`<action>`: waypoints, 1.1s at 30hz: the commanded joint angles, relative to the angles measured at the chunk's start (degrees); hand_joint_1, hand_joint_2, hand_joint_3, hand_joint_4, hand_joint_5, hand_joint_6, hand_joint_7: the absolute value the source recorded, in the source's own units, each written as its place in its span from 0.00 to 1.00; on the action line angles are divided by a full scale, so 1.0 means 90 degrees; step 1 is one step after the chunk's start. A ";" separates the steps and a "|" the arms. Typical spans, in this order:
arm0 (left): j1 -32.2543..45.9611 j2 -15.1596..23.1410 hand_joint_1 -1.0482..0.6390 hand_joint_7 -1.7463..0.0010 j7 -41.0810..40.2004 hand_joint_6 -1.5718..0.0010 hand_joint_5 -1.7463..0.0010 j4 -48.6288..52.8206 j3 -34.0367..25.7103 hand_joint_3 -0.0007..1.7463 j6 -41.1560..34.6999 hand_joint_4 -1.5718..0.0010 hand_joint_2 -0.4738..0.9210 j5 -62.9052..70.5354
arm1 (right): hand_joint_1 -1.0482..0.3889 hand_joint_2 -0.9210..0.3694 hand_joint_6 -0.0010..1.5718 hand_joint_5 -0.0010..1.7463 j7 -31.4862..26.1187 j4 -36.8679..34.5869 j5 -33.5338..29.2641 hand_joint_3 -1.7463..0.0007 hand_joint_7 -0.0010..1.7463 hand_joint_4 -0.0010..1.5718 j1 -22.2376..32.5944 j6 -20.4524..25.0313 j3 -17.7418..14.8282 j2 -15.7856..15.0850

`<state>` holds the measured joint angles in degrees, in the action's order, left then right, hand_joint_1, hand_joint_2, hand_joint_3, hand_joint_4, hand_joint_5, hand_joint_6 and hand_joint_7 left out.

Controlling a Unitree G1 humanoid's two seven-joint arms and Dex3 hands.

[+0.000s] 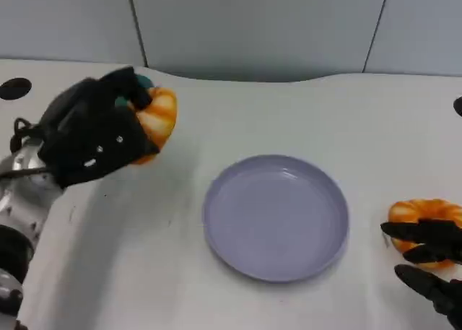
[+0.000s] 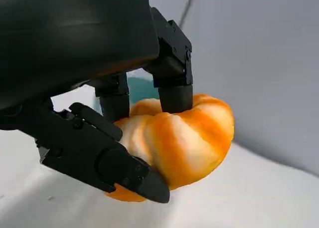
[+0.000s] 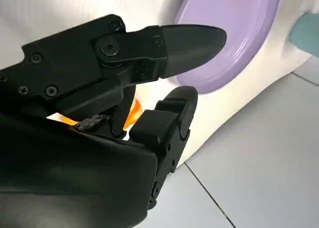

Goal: Grasp the bread from the table and place it into the plate.

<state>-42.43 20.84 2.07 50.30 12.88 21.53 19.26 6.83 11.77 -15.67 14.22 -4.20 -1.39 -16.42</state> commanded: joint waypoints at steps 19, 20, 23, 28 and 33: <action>-0.0181 -0.1070 0.56 0.00 0.1460 0.61 0.00 -0.0733 0.0865 0.04 0.0782 0.46 0.95 0.0184 | 0.57 0.00 0.53 0.38 -0.0112 -0.0252 0.0018 0.83 0.01 0.43 -0.0102 -0.0073 -0.0011 -0.0018; -0.0278 -0.1161 0.57 0.00 0.1420 0.61 0.00 -0.0572 0.0954 0.04 0.0804 0.47 0.94 0.0290 | 0.57 0.00 0.53 0.38 -0.0104 -0.0281 0.0049 0.83 0.01 0.43 -0.0099 -0.0107 -0.0021 -0.0025; -0.0480 -0.1320 0.57 0.00 0.1334 0.61 0.00 -0.0246 0.1138 0.04 0.0789 0.47 0.94 0.0549 | 0.57 0.00 0.52 0.38 -0.0071 -0.0344 0.0125 0.82 0.00 0.43 -0.0082 -0.0166 -0.0056 -0.0051; -0.0754 -0.1430 0.57 0.00 0.0998 0.62 0.00 0.0146 0.1530 0.04 0.0814 0.49 0.94 0.1196 | 0.57 0.00 0.52 0.38 -0.0065 -0.0440 0.0155 0.83 0.00 0.43 -0.0059 -0.0340 -0.0098 -0.0120; -0.0995 -0.1352 0.58 0.00 0.0474 0.63 0.00 0.0383 0.2018 0.05 0.0983 0.50 0.97 0.1977 | 0.56 0.00 0.53 0.38 -0.0070 -0.0479 0.0167 0.82 0.01 0.43 -0.0044 -0.0407 -0.0111 -0.0121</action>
<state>-49.54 7.65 8.57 52.35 29.47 29.05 34.62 6.14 7.66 -14.95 13.42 -7.41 -1.45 -16.66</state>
